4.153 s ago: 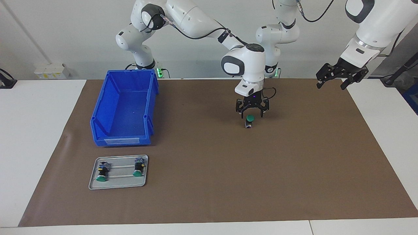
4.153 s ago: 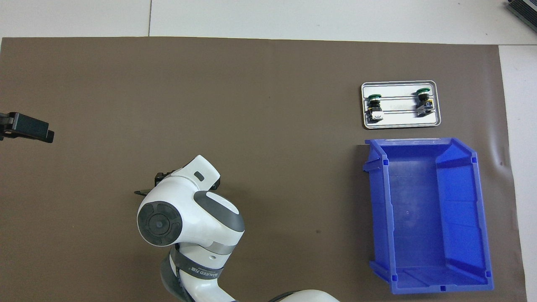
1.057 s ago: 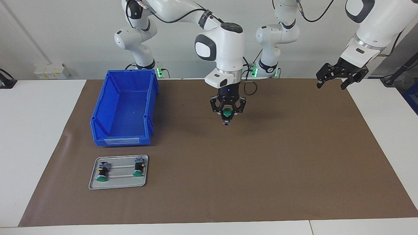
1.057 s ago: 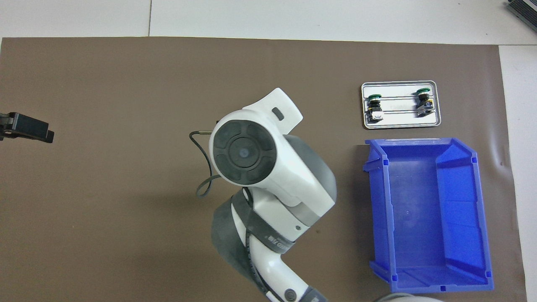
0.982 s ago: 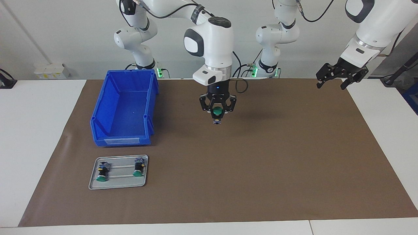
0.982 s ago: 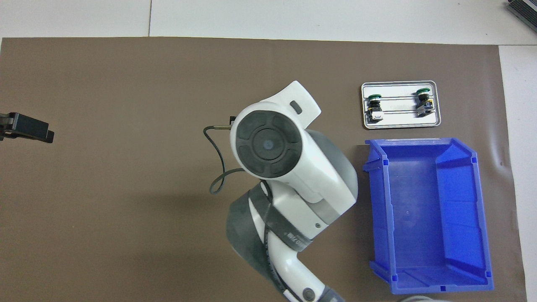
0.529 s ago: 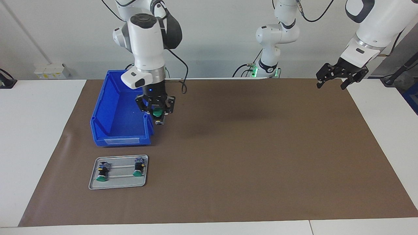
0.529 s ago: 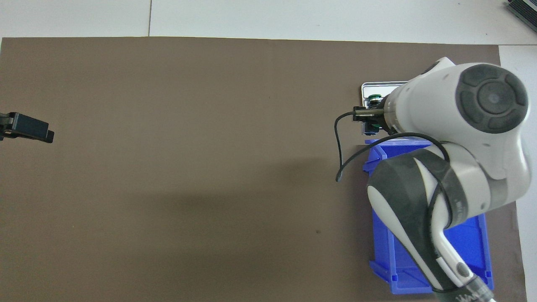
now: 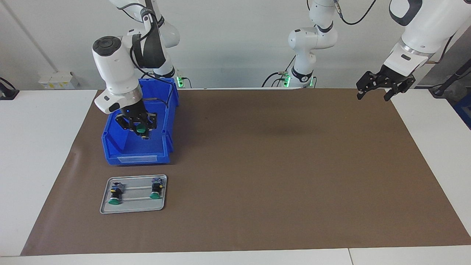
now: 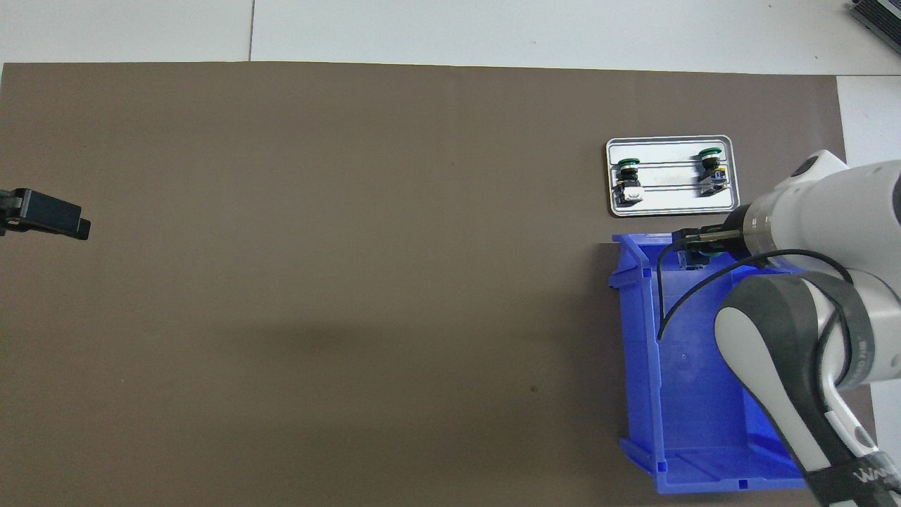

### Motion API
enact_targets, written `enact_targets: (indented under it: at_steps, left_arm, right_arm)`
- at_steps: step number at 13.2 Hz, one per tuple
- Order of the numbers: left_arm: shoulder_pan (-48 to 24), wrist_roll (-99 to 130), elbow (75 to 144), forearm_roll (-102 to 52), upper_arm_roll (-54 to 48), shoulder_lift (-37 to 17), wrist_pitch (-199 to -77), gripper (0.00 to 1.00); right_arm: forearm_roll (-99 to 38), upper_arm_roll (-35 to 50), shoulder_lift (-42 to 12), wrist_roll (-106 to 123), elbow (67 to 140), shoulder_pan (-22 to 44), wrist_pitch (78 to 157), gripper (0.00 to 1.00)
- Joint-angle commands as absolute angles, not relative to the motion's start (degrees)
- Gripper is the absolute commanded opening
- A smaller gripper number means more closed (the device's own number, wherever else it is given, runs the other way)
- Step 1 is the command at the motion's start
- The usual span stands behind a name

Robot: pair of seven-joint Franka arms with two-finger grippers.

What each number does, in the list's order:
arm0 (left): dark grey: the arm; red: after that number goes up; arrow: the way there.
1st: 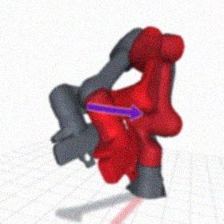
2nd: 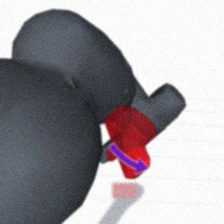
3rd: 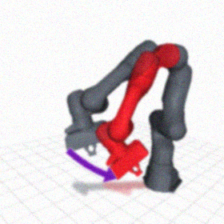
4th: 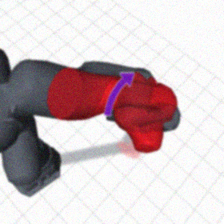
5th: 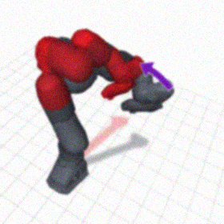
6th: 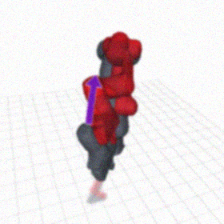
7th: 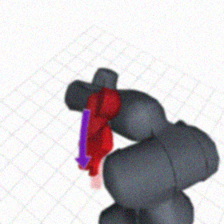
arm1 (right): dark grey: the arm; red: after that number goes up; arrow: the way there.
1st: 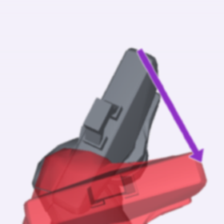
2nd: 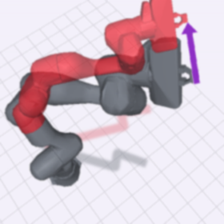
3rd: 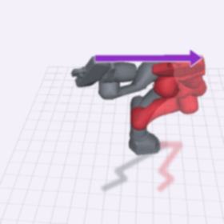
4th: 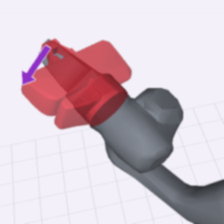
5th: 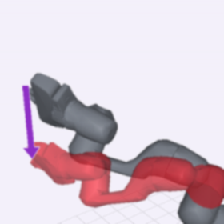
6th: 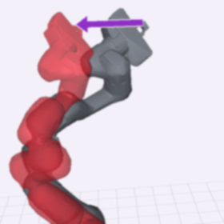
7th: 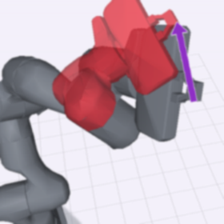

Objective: Place and press button with both arms
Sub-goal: 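Carry the button with the right gripper over the blue bin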

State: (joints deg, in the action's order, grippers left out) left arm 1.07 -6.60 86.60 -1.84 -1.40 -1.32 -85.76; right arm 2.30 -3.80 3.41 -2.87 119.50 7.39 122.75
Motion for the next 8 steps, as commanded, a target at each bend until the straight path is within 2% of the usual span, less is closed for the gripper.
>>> enact_targets:
  at_steps: [1, 4, 8]
  left_arm:
    - [1.49, -6.68, 88.24, -2.29, -1.49, 0.09, -86.57, 1.00]
    - [1.58, -7.03, 87.81, -1.59, -1.49, 0.09, -87.18, 1.00]
    - [0.88, -7.21, 87.63, -0.09, -1.49, 1.05, -87.46, 1.00]
  right_arm:
    - [0.35, -3.16, 7.47, 5.07, 132.07, 2.31, 134.87, 0.00]
    - [-2.27, -3.16, 6.68, 7.11, 136.48, 0.97, 140.00, 0.00]
    - [-3.78, -3.25, 6.24, 8.79, 139.13, 0.88, 141.32, 0.00]
